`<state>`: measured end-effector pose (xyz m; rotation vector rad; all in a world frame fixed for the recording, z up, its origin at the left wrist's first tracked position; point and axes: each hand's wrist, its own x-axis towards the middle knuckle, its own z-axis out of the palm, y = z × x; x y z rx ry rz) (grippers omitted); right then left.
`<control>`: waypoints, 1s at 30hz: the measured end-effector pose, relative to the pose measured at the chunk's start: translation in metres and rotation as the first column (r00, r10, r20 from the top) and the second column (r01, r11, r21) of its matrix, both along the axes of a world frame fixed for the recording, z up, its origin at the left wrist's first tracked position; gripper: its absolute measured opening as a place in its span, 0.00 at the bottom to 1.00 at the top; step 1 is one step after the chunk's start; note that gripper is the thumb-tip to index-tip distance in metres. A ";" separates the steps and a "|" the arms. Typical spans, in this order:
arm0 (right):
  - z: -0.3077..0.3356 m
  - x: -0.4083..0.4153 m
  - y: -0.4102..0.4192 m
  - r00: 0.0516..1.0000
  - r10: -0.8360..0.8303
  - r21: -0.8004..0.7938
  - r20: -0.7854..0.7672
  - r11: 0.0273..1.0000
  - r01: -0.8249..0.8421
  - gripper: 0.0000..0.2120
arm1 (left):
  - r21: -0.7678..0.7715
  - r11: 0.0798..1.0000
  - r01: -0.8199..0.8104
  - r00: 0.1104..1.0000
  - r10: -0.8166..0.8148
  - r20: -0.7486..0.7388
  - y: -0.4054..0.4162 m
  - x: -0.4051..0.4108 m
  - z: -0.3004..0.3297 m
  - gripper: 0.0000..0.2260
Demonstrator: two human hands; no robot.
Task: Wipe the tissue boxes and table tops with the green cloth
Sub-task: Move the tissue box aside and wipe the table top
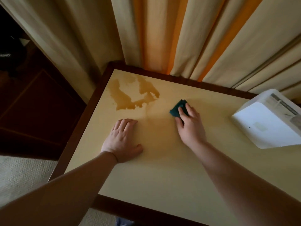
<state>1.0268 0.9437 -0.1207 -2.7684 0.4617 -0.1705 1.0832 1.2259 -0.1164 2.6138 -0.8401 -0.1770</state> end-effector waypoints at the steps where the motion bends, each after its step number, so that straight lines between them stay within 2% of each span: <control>1: 0.001 0.015 0.006 0.999 -0.015 0.034 -0.032 0.999 0.016 0.22 | -0.003 1.000 -0.005 1.000 0.005 -0.006 0.000 0.000 0.000 0.41; 3: 0.000 0.034 0.029 0.998 0.032 0.071 -0.046 0.997 -0.029 0.23 | -0.018 1.000 -0.010 1.000 0.010 -0.008 0.001 0.001 0.000 0.41; 5: 0.000 0.036 0.057 0.988 0.154 0.080 -0.005 0.985 -0.153 0.22 | -0.052 0.999 -0.008 1.000 0.008 -0.017 0.001 0.001 -0.001 0.40; 7: -0.004 0.019 0.080 0.962 0.267 0.048 0.055 0.962 -0.270 0.21 | -0.075 0.997 -0.005 0.999 0.003 -0.036 0.002 0.001 0.000 0.39; 9: -0.007 -0.005 0.091 0.954 0.287 0.024 0.087 0.957 -0.291 0.20 | -0.094 0.996 -0.003 0.998 -0.002 -0.055 0.003 0.001 0.002 0.38; 15: -0.004 -0.065 0.079 1.000 -0.011 0.069 0.020 0.998 0.009 0.22 | -0.169 0.986 -0.015 0.996 -0.001 -0.093 0.007 0.004 0.005 0.35; 20: 0.006 -0.031 0.055 0.987 -0.162 0.059 0.010 0.985 0.162 0.20 | -0.257 0.960 -0.107 0.990 0.080 -0.114 0.014 0.018 0.011 0.34; 23: 0.007 0.011 0.045 0.982 -0.190 0.057 -0.010 0.980 0.191 0.21 | -0.170 0.975 -0.140 0.989 0.146 0.025 0.037 0.044 0.011 0.34; 25: 0.009 0.044 0.045 0.980 -0.198 0.081 -0.031 0.976 0.200 0.21 | 0.003 0.980 -0.200 0.974 0.199 0.105 0.057 0.068 0.009 0.40; 27: 0.013 0.075 0.056 0.979 -0.198 0.129 -0.056 0.971 0.204 0.22 | 0.179 0.946 -0.270 0.961 0.253 0.110 0.072 0.087 0.007 0.49; 28: 0.014 0.088 0.065 0.981 -0.186 0.156 -0.061 0.969 0.193 0.23 | 0.216 0.933 -0.288 0.957 0.274 0.091 0.077 0.092 0.006 0.54; 30: 0.014 0.104 0.088 0.990 -0.132 0.205 -0.048 0.969 0.139 0.22 | 0.194 0.936 -0.294 0.955 0.294 0.031 0.080 0.095 0.003 0.58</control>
